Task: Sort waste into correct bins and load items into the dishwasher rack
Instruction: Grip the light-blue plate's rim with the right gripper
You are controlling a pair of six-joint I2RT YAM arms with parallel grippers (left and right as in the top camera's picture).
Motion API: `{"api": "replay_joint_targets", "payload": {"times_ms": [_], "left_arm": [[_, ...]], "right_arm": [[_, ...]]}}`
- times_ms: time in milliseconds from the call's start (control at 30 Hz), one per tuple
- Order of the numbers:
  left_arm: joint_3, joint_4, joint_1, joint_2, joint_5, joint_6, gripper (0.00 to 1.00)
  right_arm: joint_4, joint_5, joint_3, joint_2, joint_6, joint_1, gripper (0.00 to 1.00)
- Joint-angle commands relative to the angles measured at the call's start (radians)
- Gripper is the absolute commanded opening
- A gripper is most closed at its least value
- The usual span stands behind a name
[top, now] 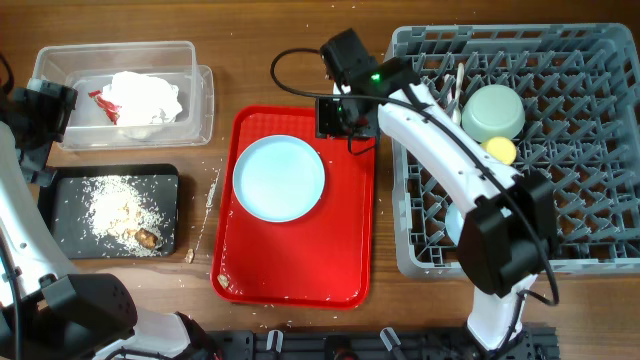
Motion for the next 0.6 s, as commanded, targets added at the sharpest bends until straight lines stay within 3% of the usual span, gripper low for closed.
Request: {"api": "replay_joint_targets", "payload": {"times_ms": [0, 433, 533, 567], "left_arm": [[0.010, -0.003, 0.003, -0.001, -0.013, 0.005, 1.00], [0.010, -0.003, 0.003, -0.001, -0.013, 0.005, 1.00], [0.010, -0.003, 0.003, -0.001, -0.013, 0.005, 1.00], [0.010, -0.003, 0.003, -0.001, -0.013, 0.005, 1.00]], "right_arm": [[0.034, -0.008, -0.040, 0.088, 0.045, 0.008, 0.47], [0.050, -0.002, -0.040, 0.235, 0.055, 0.088, 0.44], [0.050, 0.006, -0.040, 0.235, 0.058, 0.086, 0.30], [0.048, 0.021, -0.040, 0.235, 0.065, 0.087, 0.20]]}}
